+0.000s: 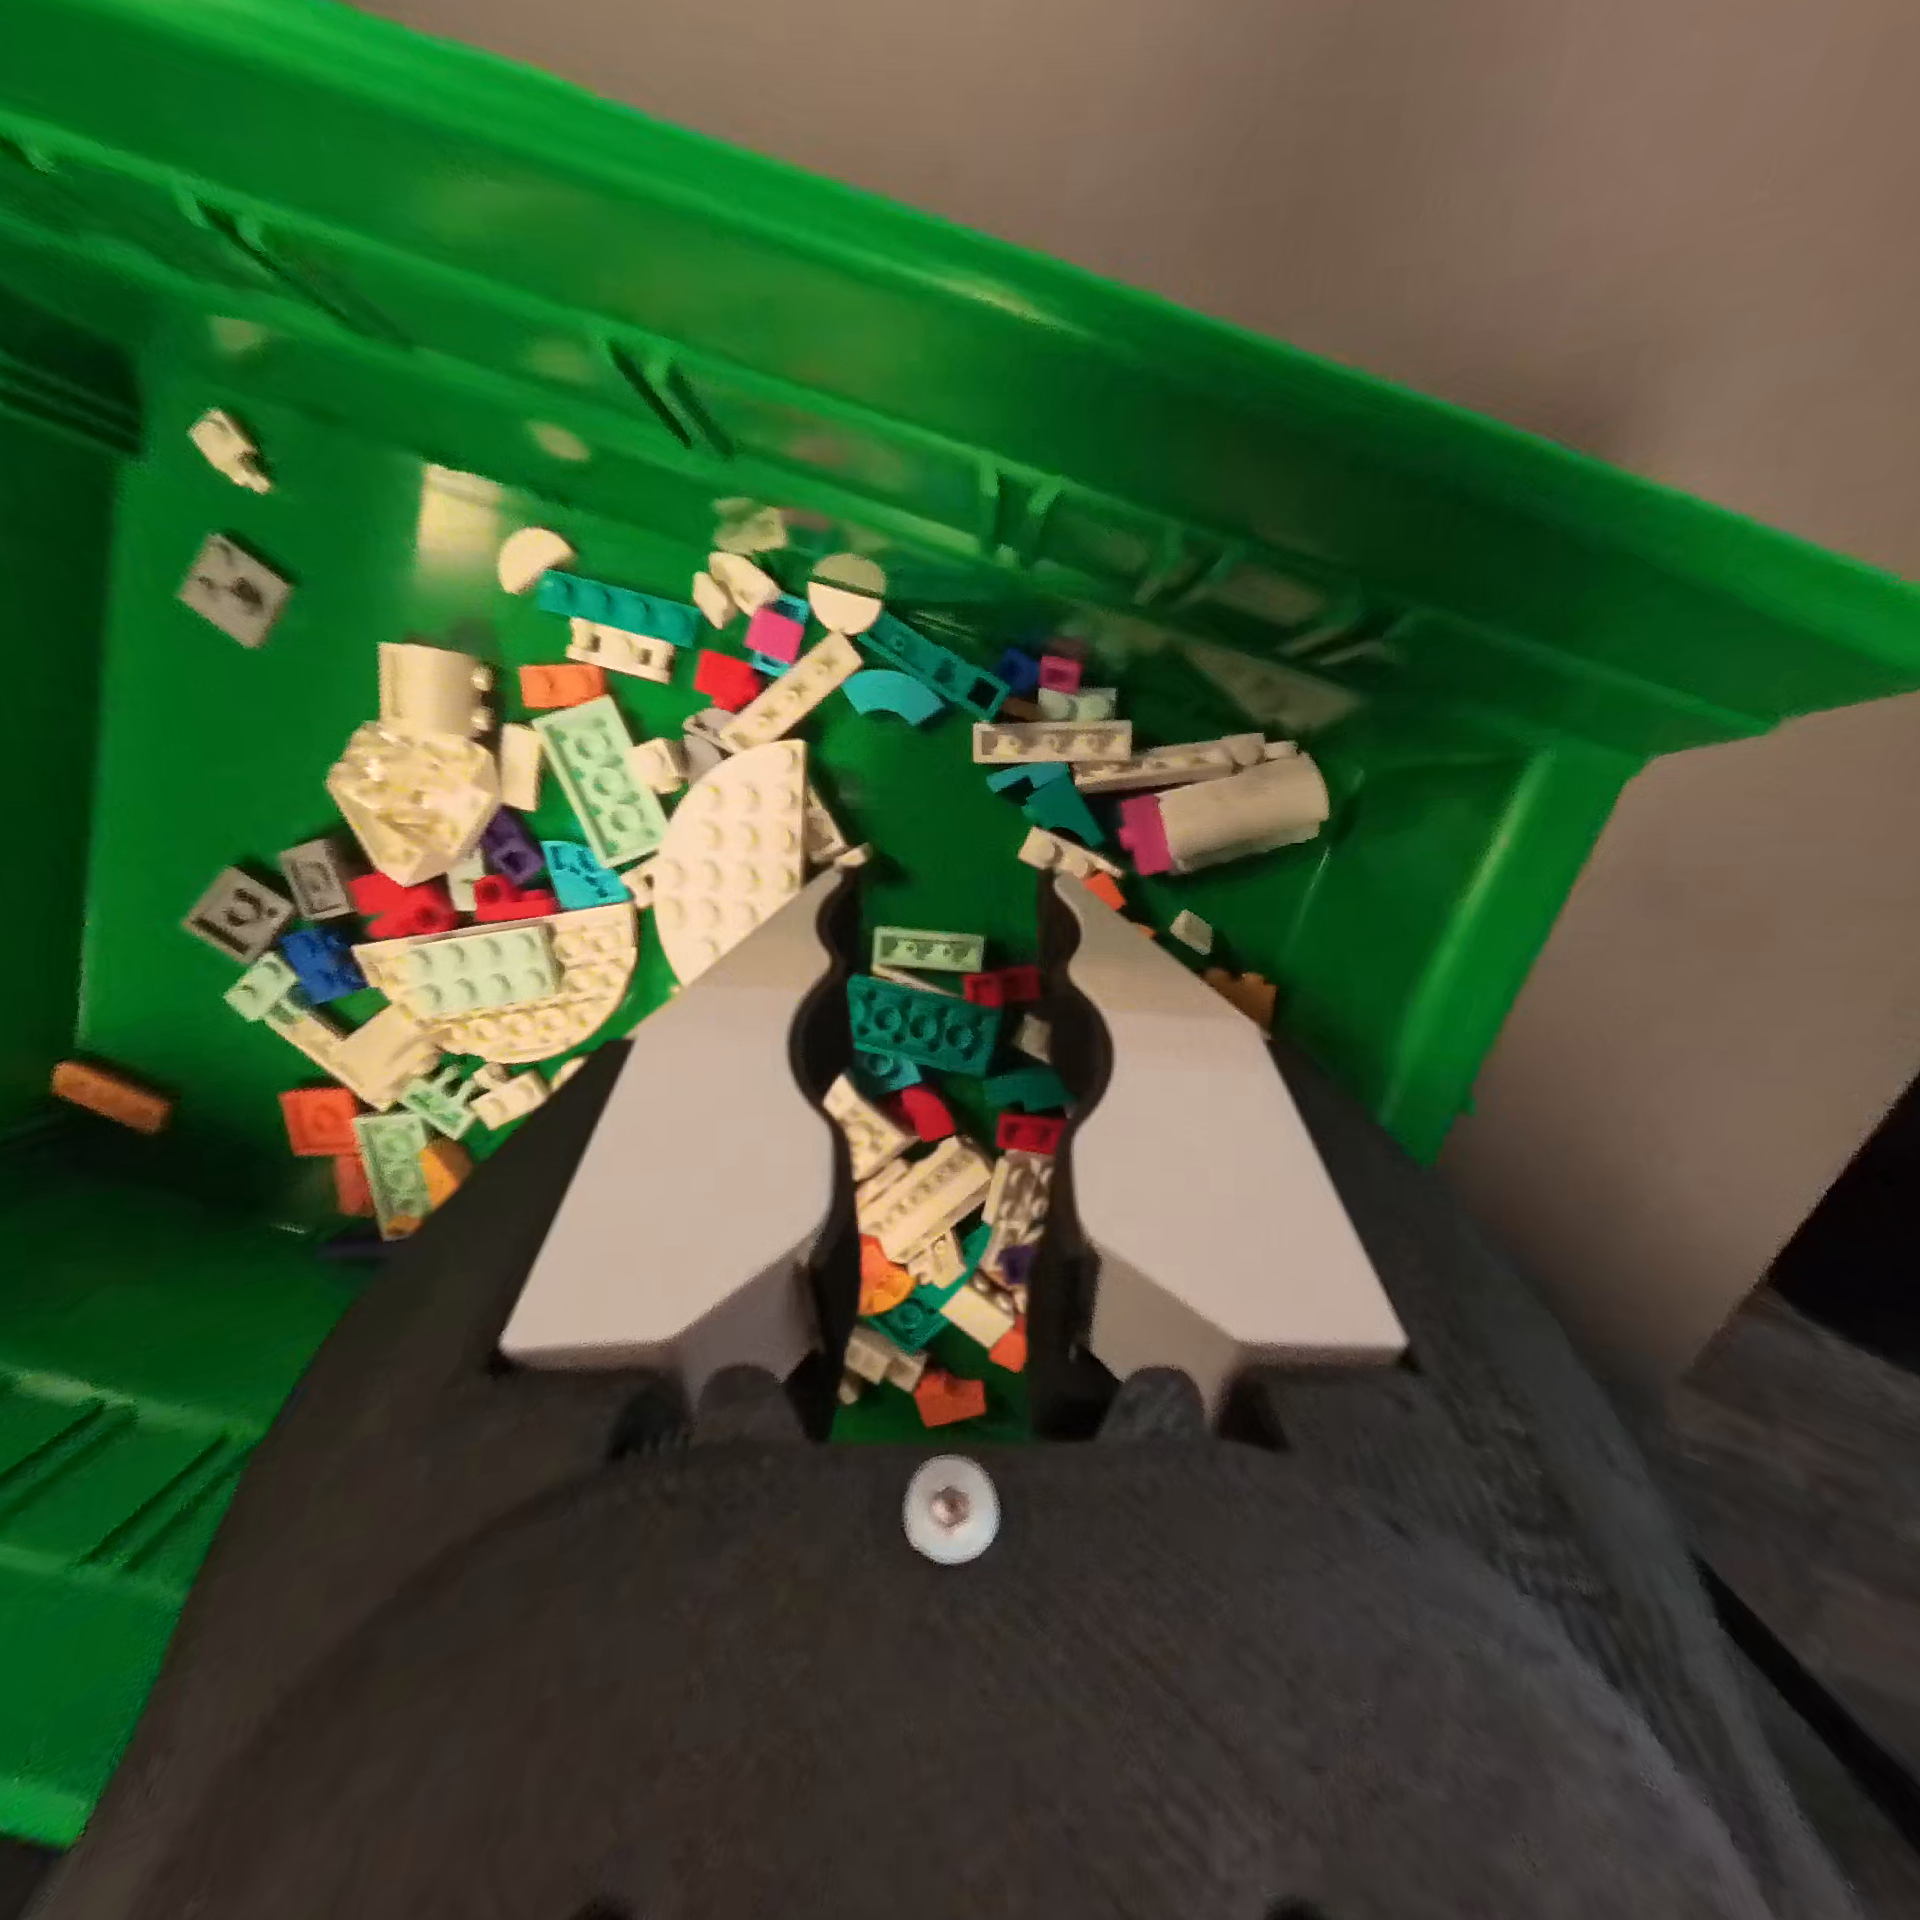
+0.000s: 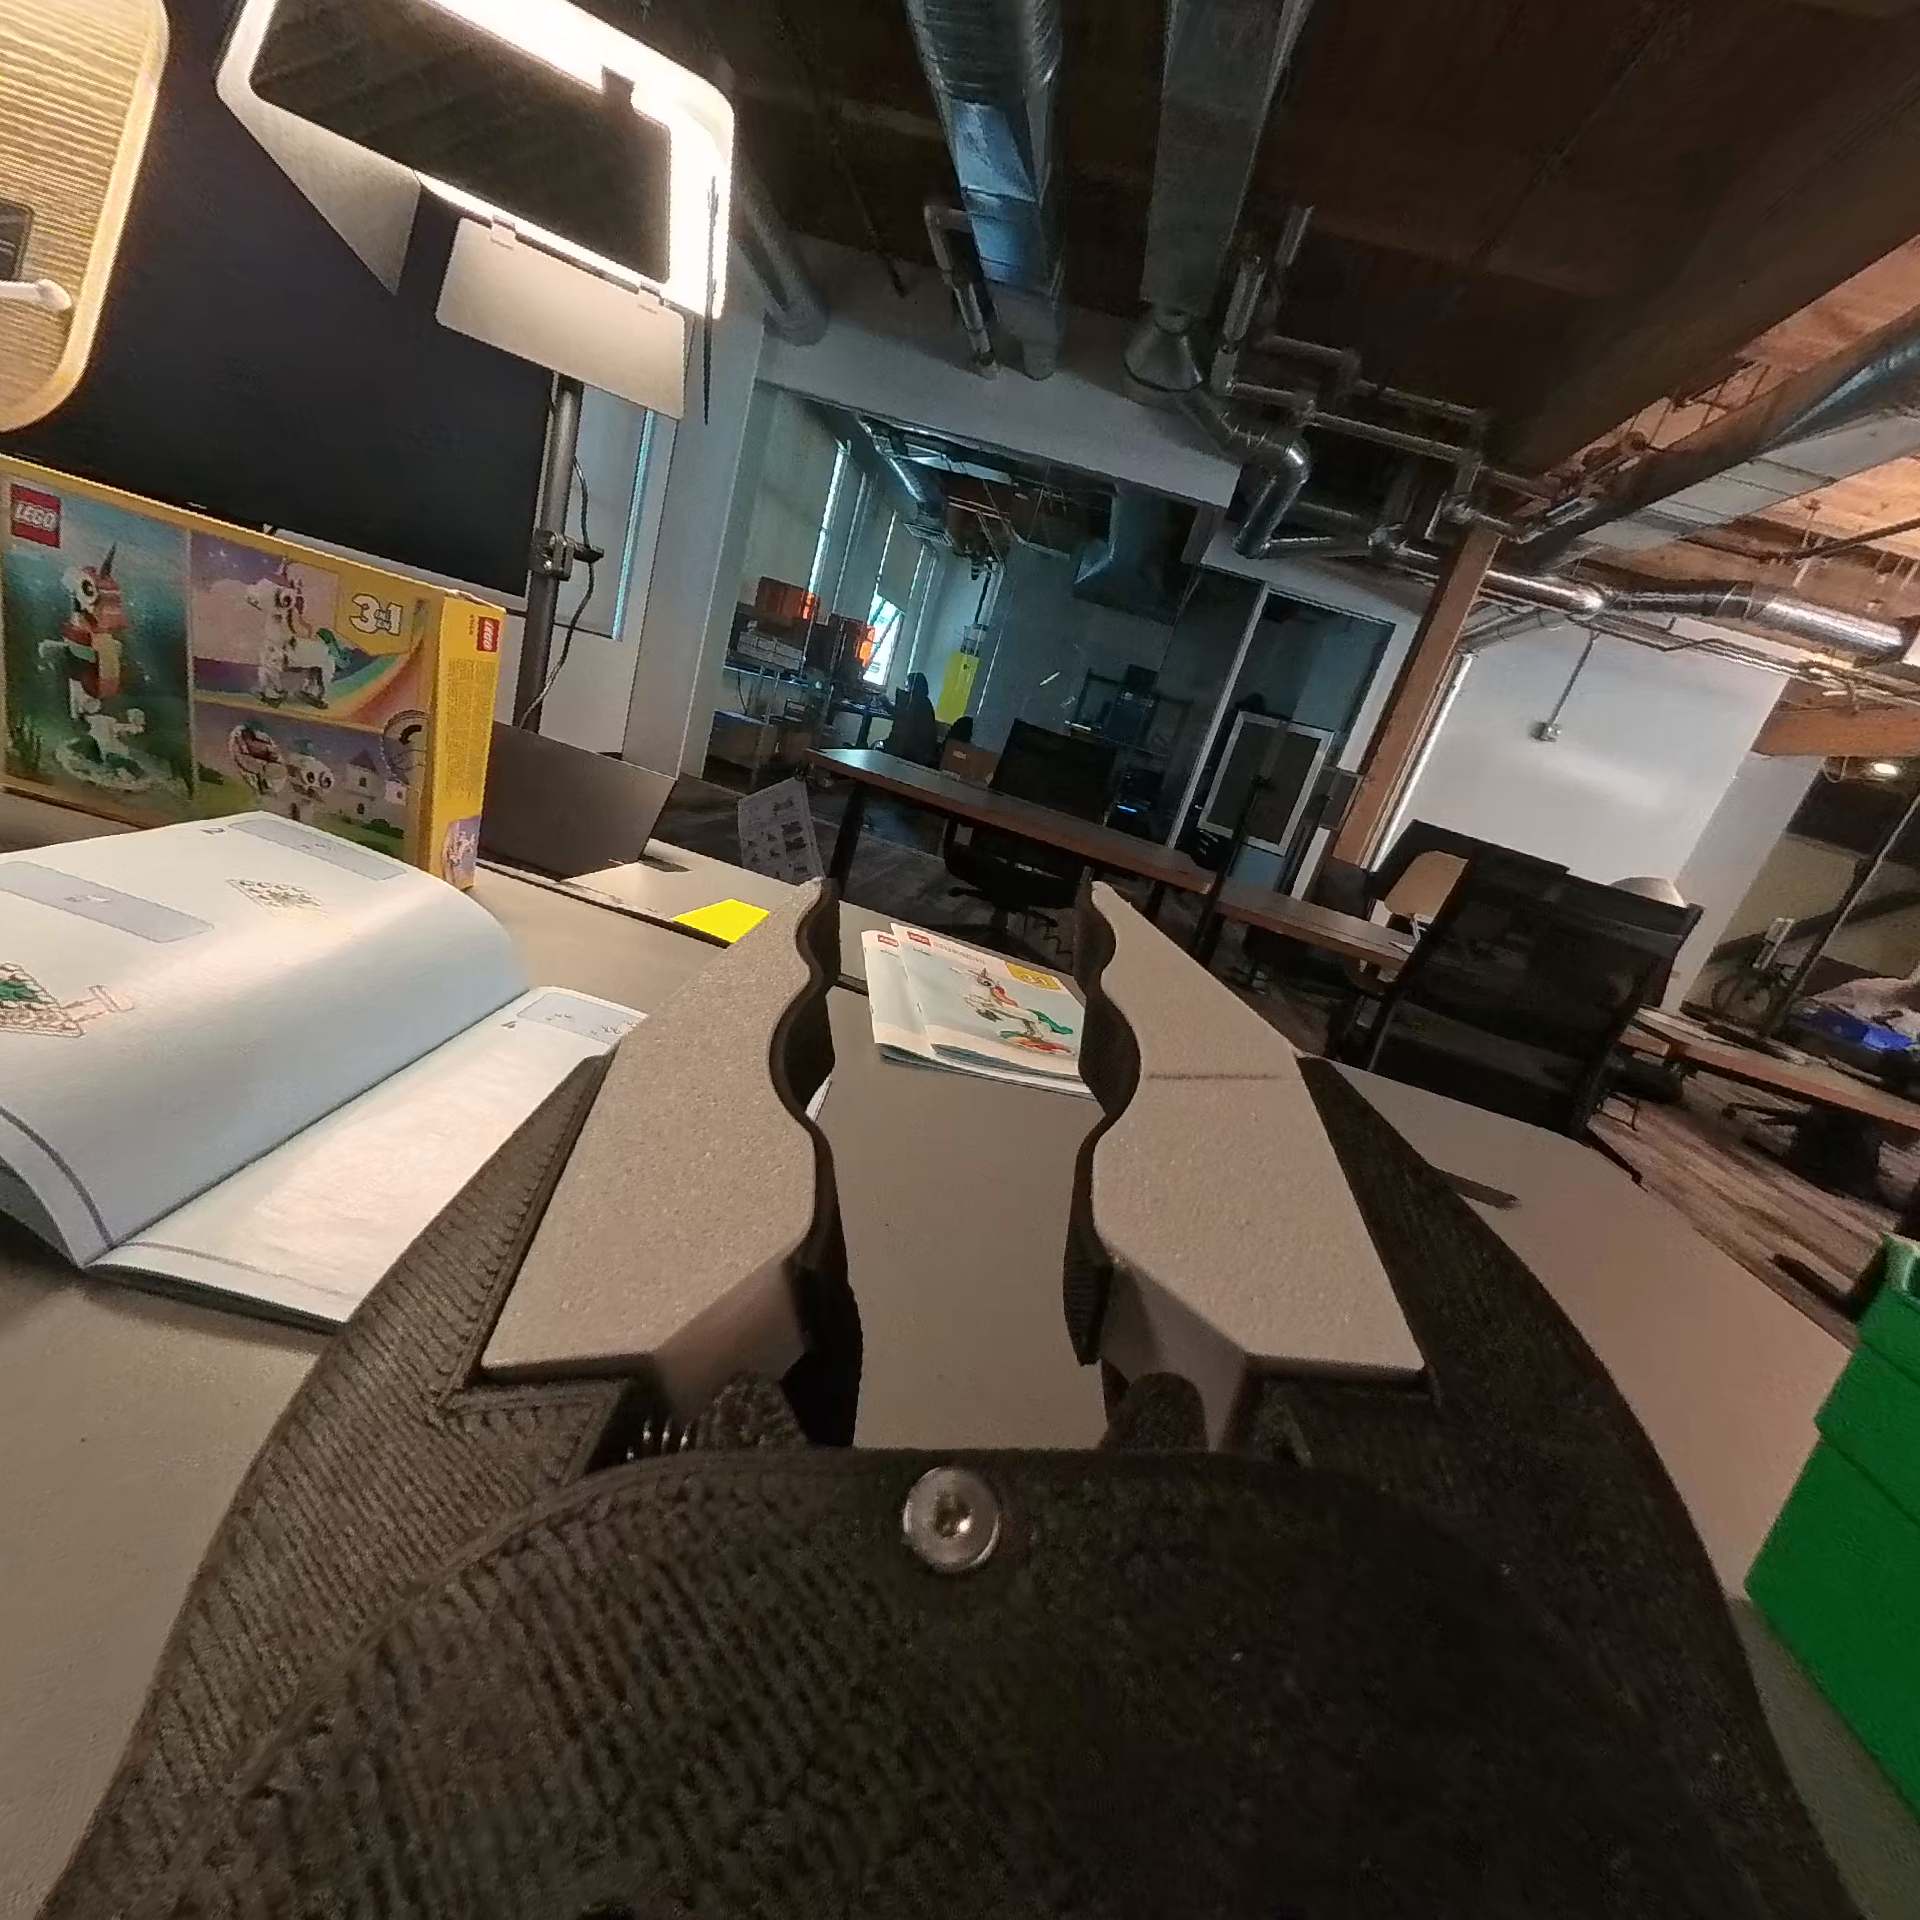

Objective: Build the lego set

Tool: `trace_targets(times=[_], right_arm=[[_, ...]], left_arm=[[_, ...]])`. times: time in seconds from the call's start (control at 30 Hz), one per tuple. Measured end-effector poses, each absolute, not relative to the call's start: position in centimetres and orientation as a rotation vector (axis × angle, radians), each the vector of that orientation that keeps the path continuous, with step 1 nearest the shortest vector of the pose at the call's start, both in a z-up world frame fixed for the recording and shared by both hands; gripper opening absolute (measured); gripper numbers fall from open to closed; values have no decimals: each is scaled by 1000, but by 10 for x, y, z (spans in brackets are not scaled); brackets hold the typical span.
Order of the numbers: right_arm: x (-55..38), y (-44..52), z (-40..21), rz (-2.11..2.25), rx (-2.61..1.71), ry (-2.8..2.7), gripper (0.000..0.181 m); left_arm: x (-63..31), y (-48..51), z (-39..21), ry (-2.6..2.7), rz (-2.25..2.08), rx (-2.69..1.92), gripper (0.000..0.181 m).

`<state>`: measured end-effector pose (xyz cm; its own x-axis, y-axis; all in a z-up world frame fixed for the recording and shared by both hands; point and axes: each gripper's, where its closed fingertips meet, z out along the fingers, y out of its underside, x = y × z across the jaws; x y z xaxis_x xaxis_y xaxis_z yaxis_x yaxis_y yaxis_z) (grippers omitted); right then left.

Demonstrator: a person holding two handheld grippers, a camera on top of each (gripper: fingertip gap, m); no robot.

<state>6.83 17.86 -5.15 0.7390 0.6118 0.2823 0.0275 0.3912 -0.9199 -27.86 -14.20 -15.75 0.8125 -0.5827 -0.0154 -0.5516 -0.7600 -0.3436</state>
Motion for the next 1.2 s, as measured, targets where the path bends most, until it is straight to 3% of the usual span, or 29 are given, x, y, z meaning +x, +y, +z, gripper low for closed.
trace_targets(times=[0.8, 1.2], right_arm=[[64, 178, -53, 394, -1118, -696, 43], [64, 179, -54, 387, -1120, -694, 43]], left_arm=[[-253, -171, -161, 1045, -370, -2619, 32], [-213, -172, -170, 1252, -516, -2535, 8]])
